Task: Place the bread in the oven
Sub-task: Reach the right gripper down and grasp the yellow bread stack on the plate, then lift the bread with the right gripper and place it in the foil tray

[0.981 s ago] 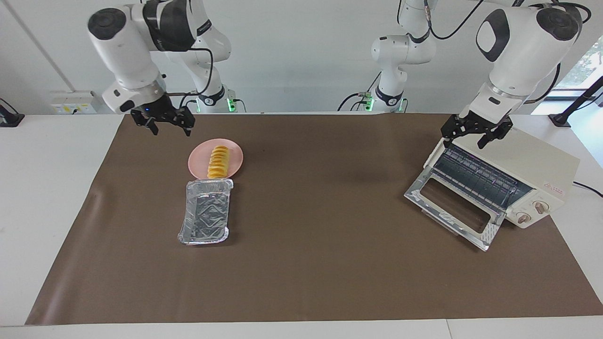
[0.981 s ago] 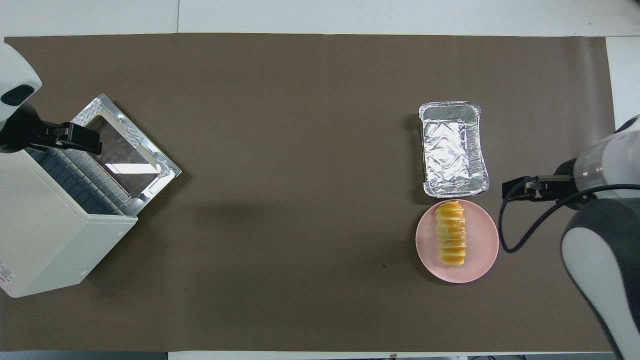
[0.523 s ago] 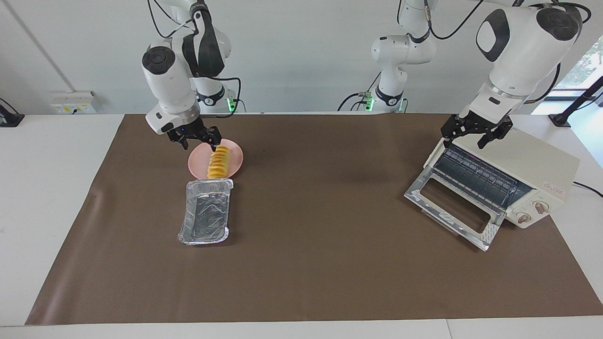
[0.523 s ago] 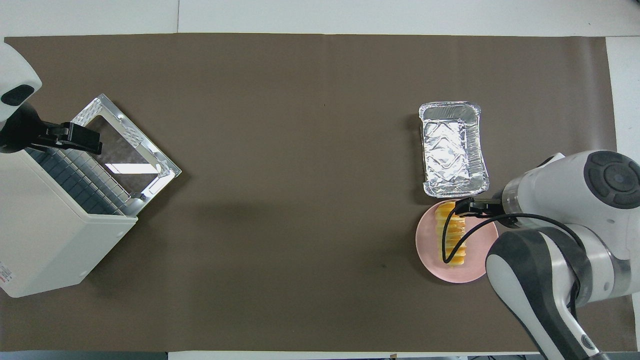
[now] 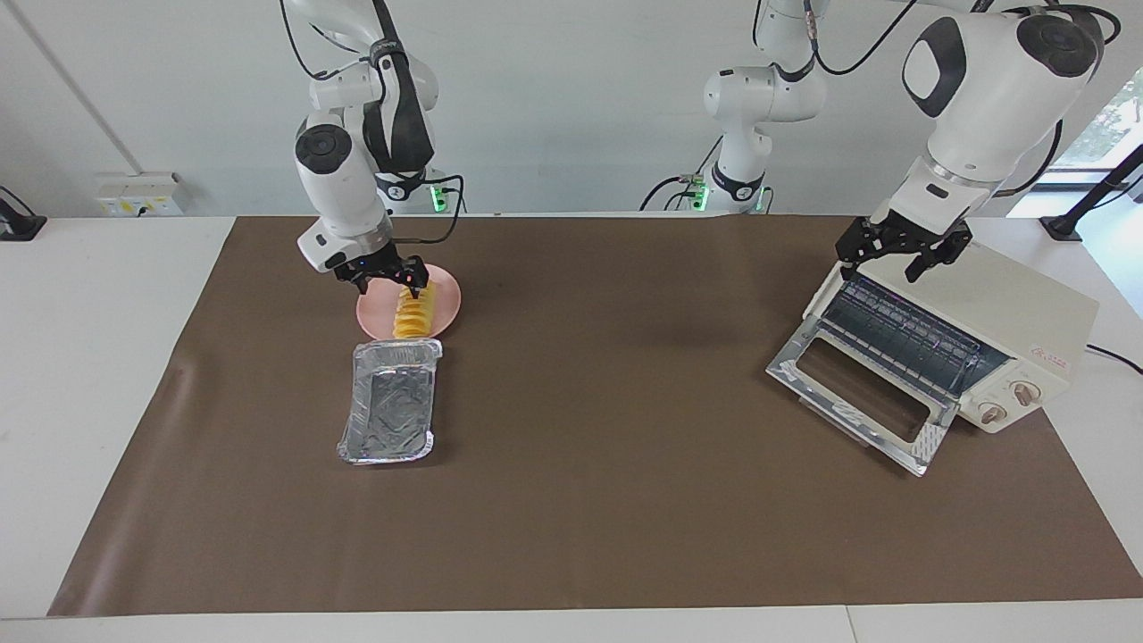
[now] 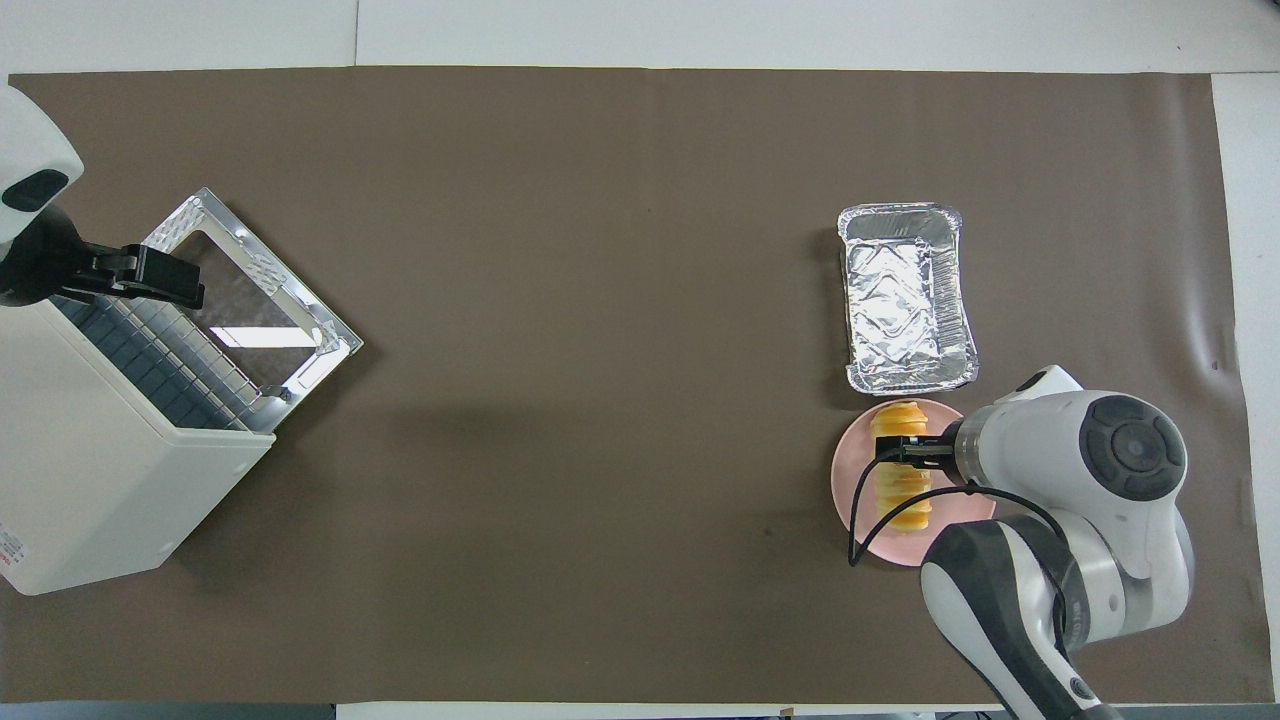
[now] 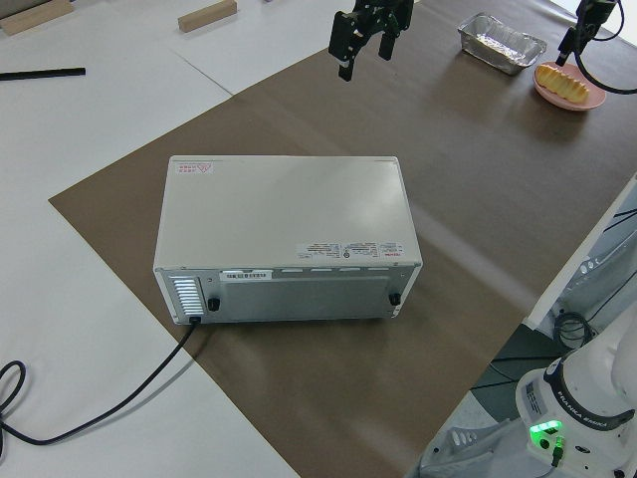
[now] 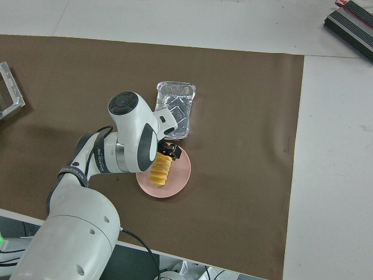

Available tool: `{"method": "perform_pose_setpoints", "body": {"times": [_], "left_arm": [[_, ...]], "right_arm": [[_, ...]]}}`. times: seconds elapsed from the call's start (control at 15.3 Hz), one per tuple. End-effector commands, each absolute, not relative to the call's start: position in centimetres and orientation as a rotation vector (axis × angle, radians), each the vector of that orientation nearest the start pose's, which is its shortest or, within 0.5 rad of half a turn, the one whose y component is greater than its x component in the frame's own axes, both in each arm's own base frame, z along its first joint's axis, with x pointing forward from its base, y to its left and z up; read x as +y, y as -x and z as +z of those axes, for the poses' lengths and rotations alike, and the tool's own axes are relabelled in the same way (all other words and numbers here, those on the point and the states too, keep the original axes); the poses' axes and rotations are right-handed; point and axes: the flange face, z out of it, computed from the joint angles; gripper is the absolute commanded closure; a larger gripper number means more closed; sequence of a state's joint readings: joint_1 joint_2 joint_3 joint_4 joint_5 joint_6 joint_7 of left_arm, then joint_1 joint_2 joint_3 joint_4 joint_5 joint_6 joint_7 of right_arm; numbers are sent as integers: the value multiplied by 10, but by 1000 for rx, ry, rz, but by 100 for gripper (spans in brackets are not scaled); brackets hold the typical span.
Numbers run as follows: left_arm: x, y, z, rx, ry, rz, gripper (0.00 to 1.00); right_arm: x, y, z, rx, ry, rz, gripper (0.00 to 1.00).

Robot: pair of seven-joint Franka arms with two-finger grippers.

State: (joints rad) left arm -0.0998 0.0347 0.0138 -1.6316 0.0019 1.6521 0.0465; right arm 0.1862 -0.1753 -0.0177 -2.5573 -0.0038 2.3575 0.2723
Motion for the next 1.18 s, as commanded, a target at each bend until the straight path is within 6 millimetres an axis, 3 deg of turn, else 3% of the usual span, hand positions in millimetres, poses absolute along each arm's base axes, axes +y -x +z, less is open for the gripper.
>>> {"method": "perform_pose_setpoints", "body": {"times": [0.0, 0.13, 0.2, 0.46, 0.79, 0.92, 1.11], "left_arm": [[-46, -561, 584, 215, 3120, 19, 0], [-46, -561, 584, 215, 3120, 19, 0], [-46, -561, 584, 215, 3120, 19, 0], [-46, -561, 584, 215, 3120, 19, 0], [-46, -561, 584, 215, 3120, 19, 0], [-46, -561, 584, 215, 3120, 19, 0], [-46, -561, 584, 215, 3120, 19, 0]], "right_arm": [[72, -415, 319, 184, 3119, 38, 0], [79, -404, 308, 182, 3101, 33, 2], [81, -400, 303, 175, 3101, 28, 9], [80, -398, 303, 186, 3100, 38, 100], [79, -400, 310, 199, 3102, 88, 100], [77, -403, 340, 198, 3101, 134, 100], [77, -427, 411, 114, 3095, 179, 100]]}}
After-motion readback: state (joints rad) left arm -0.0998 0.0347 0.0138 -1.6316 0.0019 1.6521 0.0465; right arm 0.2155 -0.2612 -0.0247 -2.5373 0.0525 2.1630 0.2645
